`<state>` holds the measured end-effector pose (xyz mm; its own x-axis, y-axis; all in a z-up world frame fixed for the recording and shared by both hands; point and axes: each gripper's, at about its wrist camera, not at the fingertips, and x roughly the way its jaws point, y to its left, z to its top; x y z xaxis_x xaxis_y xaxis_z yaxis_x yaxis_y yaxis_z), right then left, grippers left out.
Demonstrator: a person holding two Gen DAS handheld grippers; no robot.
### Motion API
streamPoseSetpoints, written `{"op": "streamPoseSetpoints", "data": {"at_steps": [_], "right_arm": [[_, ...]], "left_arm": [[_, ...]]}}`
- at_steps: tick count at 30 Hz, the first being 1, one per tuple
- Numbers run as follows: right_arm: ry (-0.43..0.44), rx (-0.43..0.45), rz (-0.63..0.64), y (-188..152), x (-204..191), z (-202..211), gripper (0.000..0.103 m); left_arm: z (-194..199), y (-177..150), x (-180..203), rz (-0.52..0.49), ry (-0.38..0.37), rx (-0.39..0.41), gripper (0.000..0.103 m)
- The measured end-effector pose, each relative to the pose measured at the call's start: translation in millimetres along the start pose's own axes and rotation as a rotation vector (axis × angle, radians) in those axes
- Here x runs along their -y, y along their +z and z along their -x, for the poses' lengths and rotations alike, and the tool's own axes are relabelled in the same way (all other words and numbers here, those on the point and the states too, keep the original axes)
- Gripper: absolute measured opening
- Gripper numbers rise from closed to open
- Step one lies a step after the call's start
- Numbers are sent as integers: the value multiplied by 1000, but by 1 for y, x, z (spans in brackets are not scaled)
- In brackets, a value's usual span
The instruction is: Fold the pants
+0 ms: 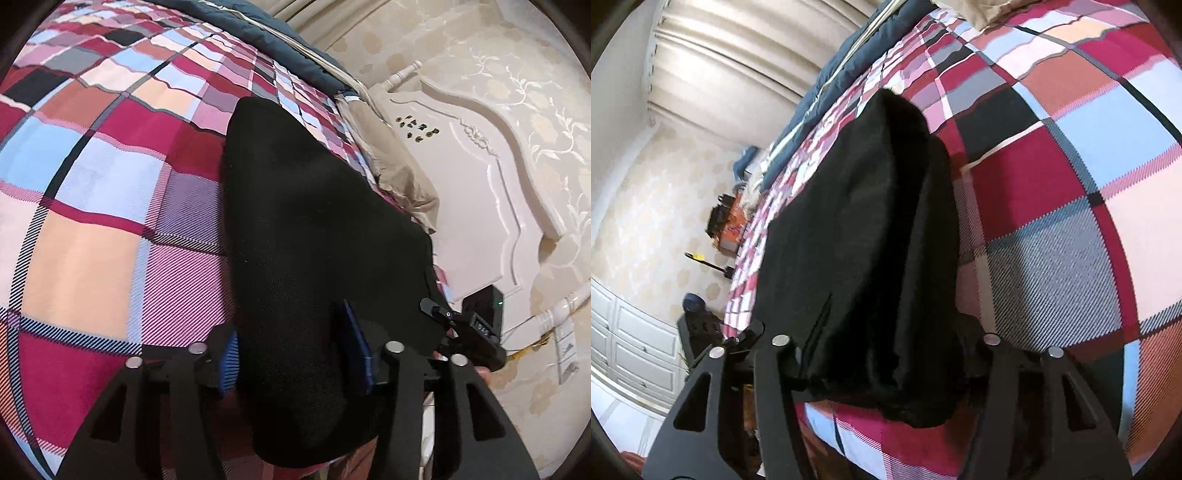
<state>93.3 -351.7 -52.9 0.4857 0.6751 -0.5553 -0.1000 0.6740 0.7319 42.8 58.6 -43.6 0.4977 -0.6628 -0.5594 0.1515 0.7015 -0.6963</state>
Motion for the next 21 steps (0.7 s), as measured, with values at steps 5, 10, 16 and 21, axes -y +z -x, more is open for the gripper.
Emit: {"op": "streamPoseSetpoints", "data": {"at_steps": [5,10,16,21], "right_arm": [[12,77,-18,20,6,21,83],[35,22,-30,49,15,2,86],[67,-24,-6,78,14,-28,87],[94,-90,32,88,7,-52,86]], "left_arm": [[13,16,-12,31,-90,33,67],[-8,47,-18,9,-115,6,70],[-46,84,-32,57,-175,-72,71],[-62,96,-26,31,-173,-117,73]]}}
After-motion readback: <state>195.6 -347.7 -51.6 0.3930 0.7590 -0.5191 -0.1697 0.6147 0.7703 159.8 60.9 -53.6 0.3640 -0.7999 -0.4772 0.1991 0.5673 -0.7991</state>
